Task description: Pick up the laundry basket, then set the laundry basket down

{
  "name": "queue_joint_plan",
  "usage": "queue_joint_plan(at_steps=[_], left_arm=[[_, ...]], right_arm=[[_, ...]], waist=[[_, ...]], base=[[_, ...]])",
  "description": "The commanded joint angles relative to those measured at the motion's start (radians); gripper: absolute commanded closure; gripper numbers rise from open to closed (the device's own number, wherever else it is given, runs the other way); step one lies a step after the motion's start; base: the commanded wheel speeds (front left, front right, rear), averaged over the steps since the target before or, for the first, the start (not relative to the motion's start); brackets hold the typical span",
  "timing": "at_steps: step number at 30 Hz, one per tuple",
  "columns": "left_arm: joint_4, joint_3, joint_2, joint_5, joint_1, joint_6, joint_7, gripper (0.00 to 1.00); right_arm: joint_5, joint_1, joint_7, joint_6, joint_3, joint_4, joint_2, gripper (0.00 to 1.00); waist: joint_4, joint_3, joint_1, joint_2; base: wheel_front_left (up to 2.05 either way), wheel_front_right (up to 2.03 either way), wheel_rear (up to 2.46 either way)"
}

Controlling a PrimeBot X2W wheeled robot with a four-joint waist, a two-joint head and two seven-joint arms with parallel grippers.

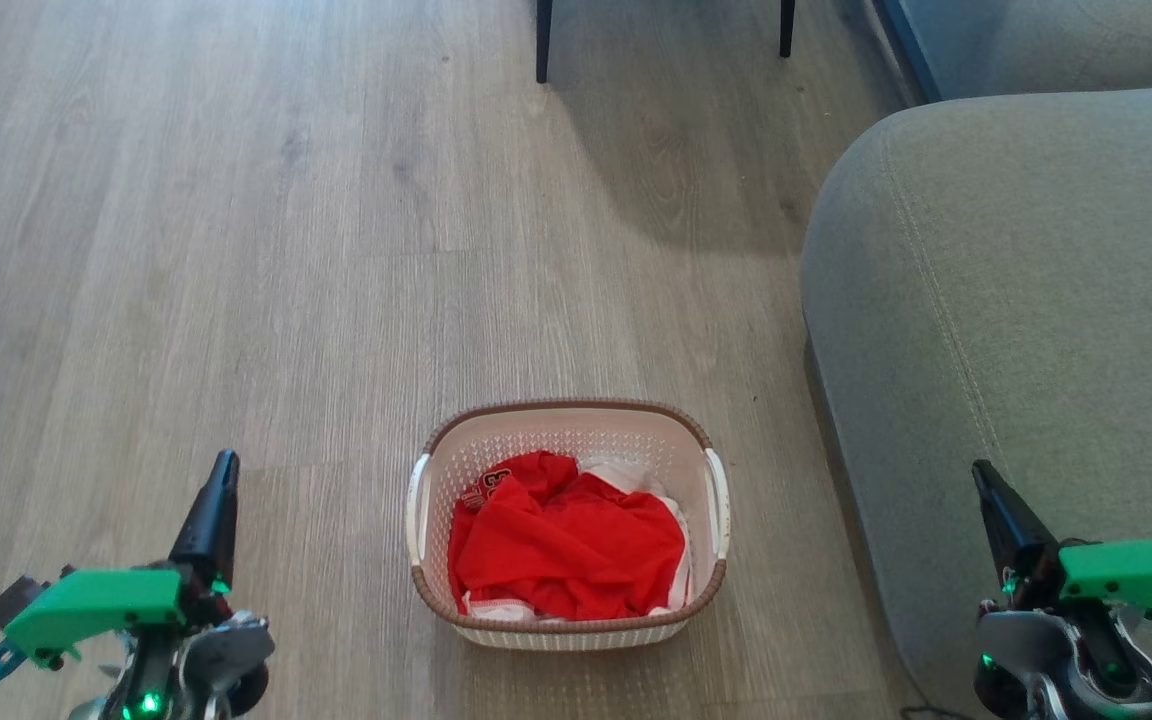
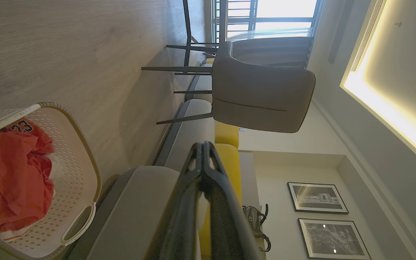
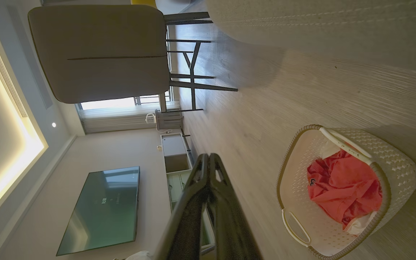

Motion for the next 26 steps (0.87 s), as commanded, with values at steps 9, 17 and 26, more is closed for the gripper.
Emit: queue_joint_plan(at_steps=[9, 17, 26], left_arm=[[-0.03, 0.035, 0.004, -0.001, -0.061, -0.007, 0.004, 1.0], [-0.03, 0.036, 0.003, 0.0, -0.061, -0.007, 0.005, 1.0], [-0.03, 0.037, 0.003, 0.0, -0.061, -0.007, 0.006, 1.0]], right_arm=[[-0.001, -0.047, 0.01, 0.002, 0.012, -0.032, -0.015, 1.0], [-0.002, -0.047, 0.011, 0.002, 0.01, -0.032, -0.014, 1.0], [-0.004, -0.047, 0.013, 0.002, 0.008, -0.032, -0.012, 1.0]], waist=[[0.0, 0.0, 0.0, 0.0], [0.0, 0.0, 0.0, 0.0], [0.0, 0.0, 0.0, 0.0]], base=[[0.0, 0.0, 0.0], [0.0, 0.0, 0.0], [0.0, 0.0, 0.0]])
